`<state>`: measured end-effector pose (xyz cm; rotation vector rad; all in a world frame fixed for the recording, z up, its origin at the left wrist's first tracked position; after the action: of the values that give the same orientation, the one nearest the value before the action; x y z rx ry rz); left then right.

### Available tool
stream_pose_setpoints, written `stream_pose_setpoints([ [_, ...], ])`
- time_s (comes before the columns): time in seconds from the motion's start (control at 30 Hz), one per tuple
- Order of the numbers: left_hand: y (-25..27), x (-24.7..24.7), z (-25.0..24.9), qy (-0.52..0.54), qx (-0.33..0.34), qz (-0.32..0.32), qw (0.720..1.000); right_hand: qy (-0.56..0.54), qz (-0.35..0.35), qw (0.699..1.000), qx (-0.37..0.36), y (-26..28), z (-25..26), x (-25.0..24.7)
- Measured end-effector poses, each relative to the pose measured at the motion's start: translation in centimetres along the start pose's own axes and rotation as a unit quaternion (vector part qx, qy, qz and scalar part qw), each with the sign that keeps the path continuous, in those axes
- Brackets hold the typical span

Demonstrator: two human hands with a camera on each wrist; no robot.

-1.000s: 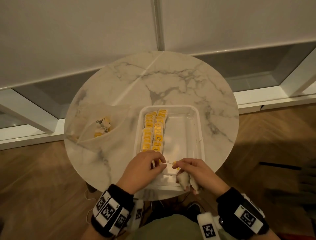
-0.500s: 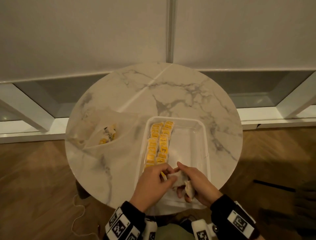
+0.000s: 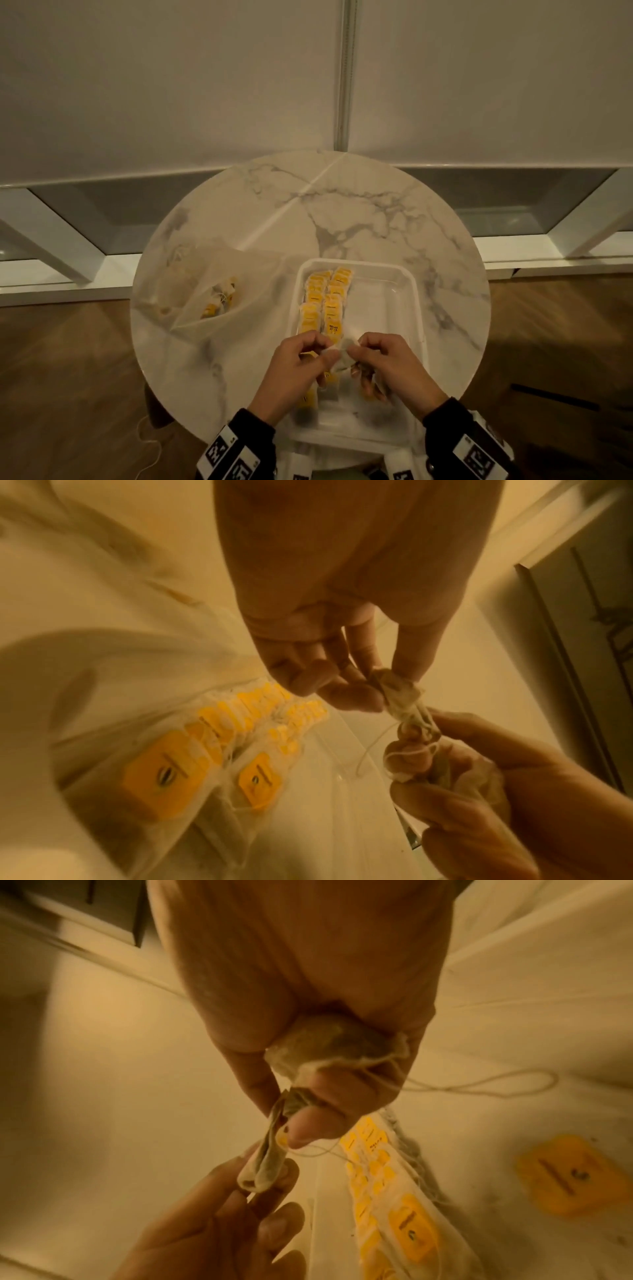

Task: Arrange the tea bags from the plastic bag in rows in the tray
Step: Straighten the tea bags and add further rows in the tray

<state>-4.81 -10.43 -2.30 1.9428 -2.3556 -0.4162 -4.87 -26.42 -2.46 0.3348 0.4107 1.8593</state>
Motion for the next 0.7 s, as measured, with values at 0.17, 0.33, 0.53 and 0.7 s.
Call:
stream_pose_setpoints([
  [0.17, -0.2, -1.7, 0.1, -0.117, 0.036, -0.04, 0.992, 0.131, -0.048, 0.99, -0.027, 0.0, 1.1, -0.4],
  [0.33, 0.4, -0.1, -0.7, -0.2, 0.116, 0.033, 0.972, 0.148, -0.056, 0.986, -0.047, -0.1, 2.0, 0.2],
  [0.53, 0.5, 0.3, 0.0, -0.135, 0.098, 0.05, 0.985, 0.08, -0.036, 0.995, -0.041, -0.4, 2.1, 0.7],
  [0.7, 0.4, -0.6, 1.0, -0.057, 0.059, 0.058, 0.995, 0.118, -0.01, 0.992, -0.049, -0.5, 2.7, -0.2],
])
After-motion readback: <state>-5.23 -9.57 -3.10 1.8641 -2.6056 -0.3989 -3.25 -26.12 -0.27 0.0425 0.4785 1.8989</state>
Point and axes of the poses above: each hand's wrist, its own y-axis away from the middle knuckle, its own x-axis out of the palm, z = x × y, the point moved 7 cm from there along -y, towards the middle knuckle, and after that the axes turned 3 degrees about z, right-handed, at the moved point
